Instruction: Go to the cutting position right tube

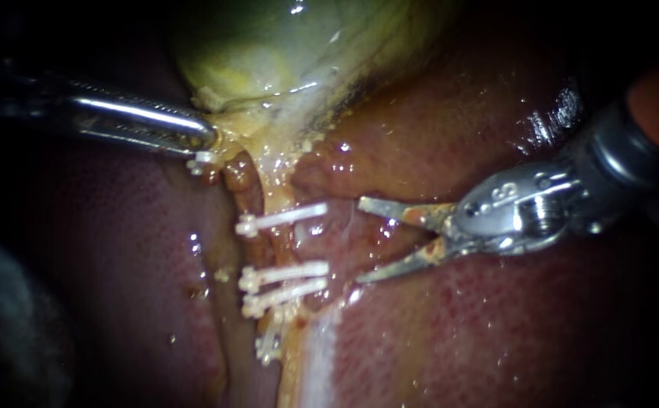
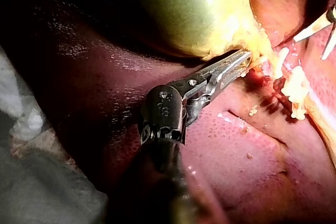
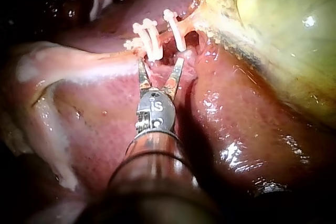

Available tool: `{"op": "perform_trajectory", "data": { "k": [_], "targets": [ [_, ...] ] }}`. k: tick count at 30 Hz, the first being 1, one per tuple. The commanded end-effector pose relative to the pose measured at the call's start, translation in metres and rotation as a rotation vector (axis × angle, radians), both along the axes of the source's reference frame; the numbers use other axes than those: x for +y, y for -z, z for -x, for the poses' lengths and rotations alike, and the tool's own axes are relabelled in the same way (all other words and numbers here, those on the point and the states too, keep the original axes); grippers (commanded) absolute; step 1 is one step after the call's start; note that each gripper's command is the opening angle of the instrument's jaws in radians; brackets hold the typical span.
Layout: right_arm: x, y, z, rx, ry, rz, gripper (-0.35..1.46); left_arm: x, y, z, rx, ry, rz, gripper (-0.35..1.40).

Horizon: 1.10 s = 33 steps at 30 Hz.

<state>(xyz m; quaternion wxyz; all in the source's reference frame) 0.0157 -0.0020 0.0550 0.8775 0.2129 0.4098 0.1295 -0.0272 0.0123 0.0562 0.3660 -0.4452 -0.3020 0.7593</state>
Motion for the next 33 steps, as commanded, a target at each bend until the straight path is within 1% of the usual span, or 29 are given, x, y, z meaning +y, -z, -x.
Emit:
{"op": "perform_trajectory", "data": {
  "k": [1, 3, 6, 11, 16, 20, 23, 27, 29, 32, 33],
  "targets": [
    [-0.0002, -0.0004, -0.0003, -0.001, -0.004, -0.024, 1.4, 0.0, 0.0, 0.0, -0.002, -0.001, -0.002, -0.35],
    [-0.0004, -0.0009, -0.0008, 0.0, -0.014, -0.063, 1.38, 0.0, 0.0, 0.0001, -0.002, 0.0, -0.002, -0.35],
    [-0.0005, -0.0015, -0.0016, 0.016, -0.04, -0.125, 1.38, 0.0, 0.0001, 0.0001, -0.001, 0.0, -0.002, -0.35],
    [-0.0005, -0.0022, -0.0027, 0.036, -0.059, -0.206, 1.35, 0.0, 0.0001, 0.0001, -0.001, 0.0, -0.002, -0.35],
    [-0.0003, -0.0024, -0.0032, 0.078, -0.076, -0.267, 1.33, 0.0, 0.0001, 0.0001, -0.001, 0.0, -0.002, -0.35],
    [-0.0003, -0.0026, -0.0038, 0.113, -0.07, -0.316, 1.3, 0.0, 0.0001, 0.0001, -0.002, 0.0, -0.002, -0.35],
    [-0.0004, -0.003, -0.0043, 0.131, -0.06, -0.339, 1.3, 0.0, 0.0001, 0.0002, -0.001, 0.0, -0.002, -0.35],
    [-0.0007, -0.0038, -0.0051, 0.151, -0.039, -0.36, 1.3, 0.0, 0.0, 0.0002, -0.001, 0.0, -0.002, -0.35],
    [-0.001, -0.0041, -0.0054, 0.154, -0.027, -0.369, 1.3, 0.0, 0.0, 0.0002, -0.001, 0.0, -0.002, -0.35],
    [-0.0014, -0.0046, -0.0055, 0.157, 0.001, -0.379, 1.3, 0.0, 0.0, 0.0002, -0.001, 0.0, -0.002, -0.35],
    [-0.0015, -0.0048, -0.0055, 0.159, 0.002, -0.38, 1.3, 0.0, 0.0, 0.0002, -0.001, 0.0, -0.002, -0.35]
  ]
}}
